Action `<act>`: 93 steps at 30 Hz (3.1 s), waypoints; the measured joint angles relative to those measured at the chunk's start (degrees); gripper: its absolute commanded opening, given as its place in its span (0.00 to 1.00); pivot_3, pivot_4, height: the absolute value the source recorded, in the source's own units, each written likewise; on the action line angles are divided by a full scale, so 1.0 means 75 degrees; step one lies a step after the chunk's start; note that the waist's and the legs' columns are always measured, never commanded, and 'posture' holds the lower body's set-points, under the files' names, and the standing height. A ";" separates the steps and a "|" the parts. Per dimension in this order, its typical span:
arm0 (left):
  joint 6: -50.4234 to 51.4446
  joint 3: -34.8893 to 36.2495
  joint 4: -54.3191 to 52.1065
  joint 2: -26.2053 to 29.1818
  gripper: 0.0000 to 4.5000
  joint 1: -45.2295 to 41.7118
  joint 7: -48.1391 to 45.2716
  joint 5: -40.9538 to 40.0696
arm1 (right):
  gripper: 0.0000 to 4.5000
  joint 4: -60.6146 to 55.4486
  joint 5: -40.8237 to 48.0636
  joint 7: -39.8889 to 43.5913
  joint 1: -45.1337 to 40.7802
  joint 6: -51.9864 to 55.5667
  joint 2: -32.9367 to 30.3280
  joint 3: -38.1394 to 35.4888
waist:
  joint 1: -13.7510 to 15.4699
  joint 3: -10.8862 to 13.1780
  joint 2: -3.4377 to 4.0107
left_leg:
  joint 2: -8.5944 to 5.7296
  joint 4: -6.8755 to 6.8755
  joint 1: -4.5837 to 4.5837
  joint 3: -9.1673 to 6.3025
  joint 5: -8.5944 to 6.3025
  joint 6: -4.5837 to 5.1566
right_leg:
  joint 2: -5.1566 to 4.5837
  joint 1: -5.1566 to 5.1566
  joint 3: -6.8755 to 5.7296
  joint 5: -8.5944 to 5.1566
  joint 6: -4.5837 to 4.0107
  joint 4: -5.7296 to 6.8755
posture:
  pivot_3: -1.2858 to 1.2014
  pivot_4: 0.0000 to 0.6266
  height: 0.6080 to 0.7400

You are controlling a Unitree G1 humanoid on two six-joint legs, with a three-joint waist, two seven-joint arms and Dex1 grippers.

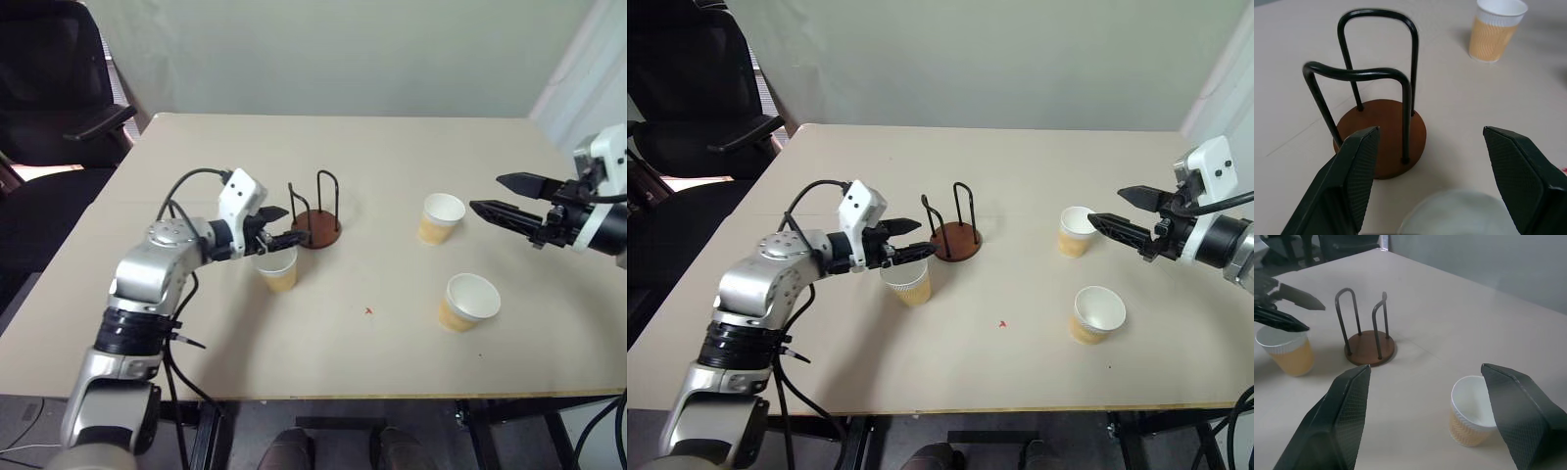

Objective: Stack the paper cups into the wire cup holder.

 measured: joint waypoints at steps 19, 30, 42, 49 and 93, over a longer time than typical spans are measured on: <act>-0.0421 -0.0338 0.0995 -0.0571 0.17 -0.0655 0.0176 0.0837 | 0.83 -0.0056 0.0084 -0.0022 0.0070 0.0009 -0.0001 0.0009 | 0.0021 0.0001 -0.0001 | -0.0002 0.0003 -0.0001 0.0005 0.0003 0.0003 | 0.0001 0.0002 0.0003 0.0005 0.0010 -0.0004 | 0.52 0.24 1.00; -0.0301 -0.0328 0.0993 -0.0571 0.79 -0.0740 0.0107 0.0896 | 0.83 -0.0081 0.0148 -0.0058 0.0133 0.0037 -0.0009 -0.0027 | 0.0021 0.0001 -0.0002 | -0.0003 0.0004 0.0000 0.0005 0.0004 0.0005 | 0.0001 0.0002 0.0003 0.0006 0.0012 -0.0004 | 0.52 0.24 1.00; -0.0569 -0.0543 0.1658 -0.1155 0.79 -0.1044 0.0432 0.1334 | 0.83 -0.0088 0.0172 -0.0113 0.0177 0.0037 -0.0111 -0.0047 | 0.0049 0.0001 -0.0002 | -0.0005 0.0012 -0.0001 0.0005 0.0007 0.0010 | -0.0001 0.0008 0.0006 0.0010 0.0021 -0.0004 | 0.52 0.24 1.00; -0.1142 -0.0661 0.2398 -0.1827 0.43 -0.1455 0.0534 0.1588 | 0.83 -0.0137 0.0172 -0.0147 0.0248 0.0035 -0.0130 -0.0052 | 0.0059 0.0002 -0.0004 | -0.0005 0.0012 -0.0001 0.0014 0.0008 0.0012 | -0.0001 0.0009 0.0009 0.0013 0.0026 -0.0006 | 0.52 0.24 1.00; -0.1156 -0.2867 -0.0616 -0.1381 0.66 -0.0201 -0.2366 0.1076 | 0.83 -0.0543 0.0782 0.0022 0.0637 0.0134 -0.0795 -0.0523 | 0.0086 0.0004 -0.0006 | -0.0010 0.0047 0.0020 0.0012 0.0002 0.0046 | -0.0010 0.0051 0.0015 0.0016 0.0053 -0.0006 | 0.52 0.24 1.00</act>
